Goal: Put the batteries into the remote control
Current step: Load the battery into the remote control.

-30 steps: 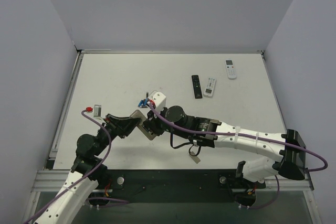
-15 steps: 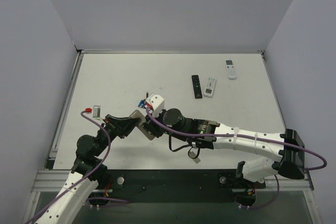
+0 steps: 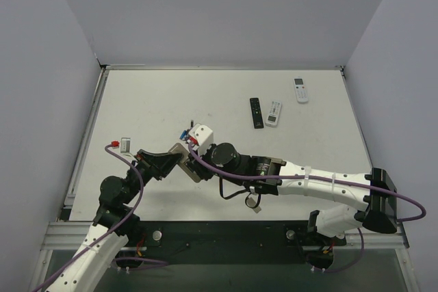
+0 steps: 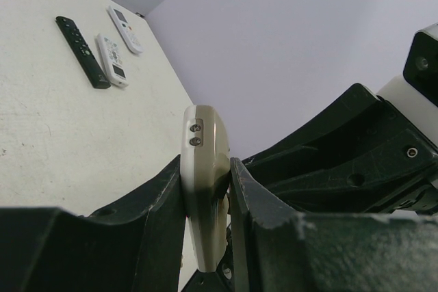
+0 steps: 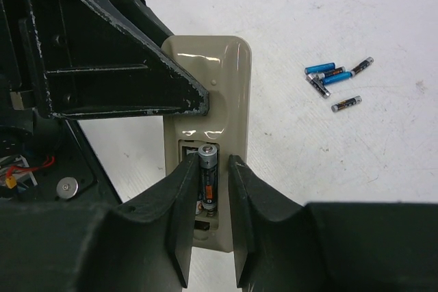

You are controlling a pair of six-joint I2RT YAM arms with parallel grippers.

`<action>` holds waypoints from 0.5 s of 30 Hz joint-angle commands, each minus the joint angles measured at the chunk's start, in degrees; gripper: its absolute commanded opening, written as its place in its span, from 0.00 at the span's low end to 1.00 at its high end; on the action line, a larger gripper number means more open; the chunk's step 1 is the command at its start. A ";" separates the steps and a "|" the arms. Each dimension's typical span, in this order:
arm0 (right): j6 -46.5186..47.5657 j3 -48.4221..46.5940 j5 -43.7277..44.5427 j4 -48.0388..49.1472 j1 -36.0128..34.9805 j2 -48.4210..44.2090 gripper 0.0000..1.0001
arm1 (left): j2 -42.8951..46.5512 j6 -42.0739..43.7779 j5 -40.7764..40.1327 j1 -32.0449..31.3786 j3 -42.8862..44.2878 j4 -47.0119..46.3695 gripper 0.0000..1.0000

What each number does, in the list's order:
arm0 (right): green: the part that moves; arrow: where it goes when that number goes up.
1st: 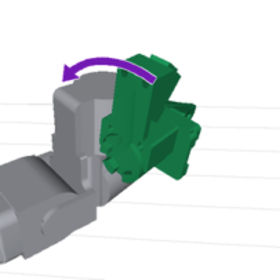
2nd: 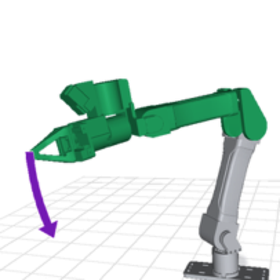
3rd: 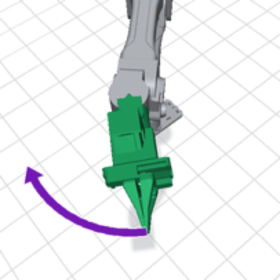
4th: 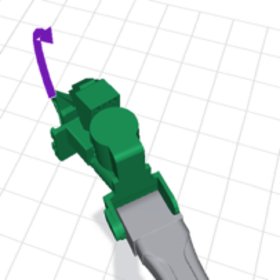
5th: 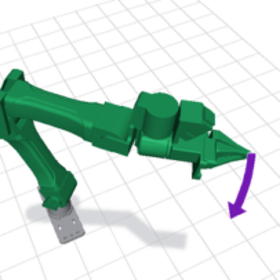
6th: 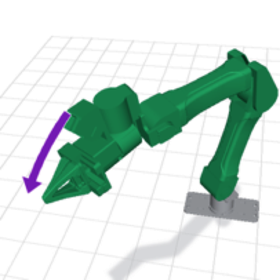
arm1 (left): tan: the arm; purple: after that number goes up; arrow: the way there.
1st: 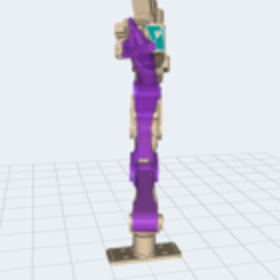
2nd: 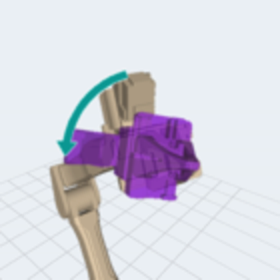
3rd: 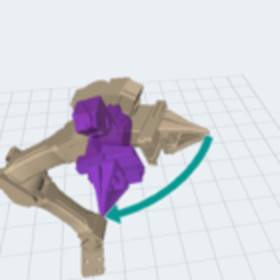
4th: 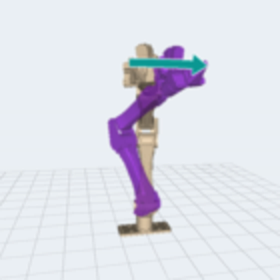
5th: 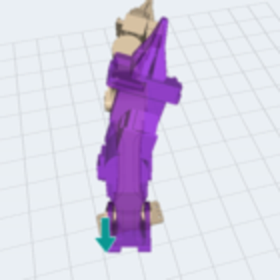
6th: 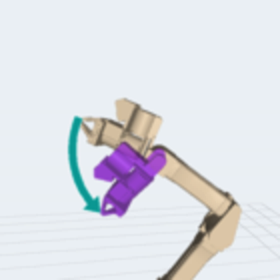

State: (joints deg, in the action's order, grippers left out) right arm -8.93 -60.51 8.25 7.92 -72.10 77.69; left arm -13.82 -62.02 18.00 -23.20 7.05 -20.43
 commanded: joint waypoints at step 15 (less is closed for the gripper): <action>17.10 -5.76 -13.42 -7.66 4.06 -7.99 0.57 | -4.19 -2.67 4.50 0.00 1.56 -4.89 0.00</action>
State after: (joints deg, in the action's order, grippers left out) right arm 2.81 -64.82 1.37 1.45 -70.91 73.63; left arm -16.75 -64.12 19.73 -23.20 6.98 -20.82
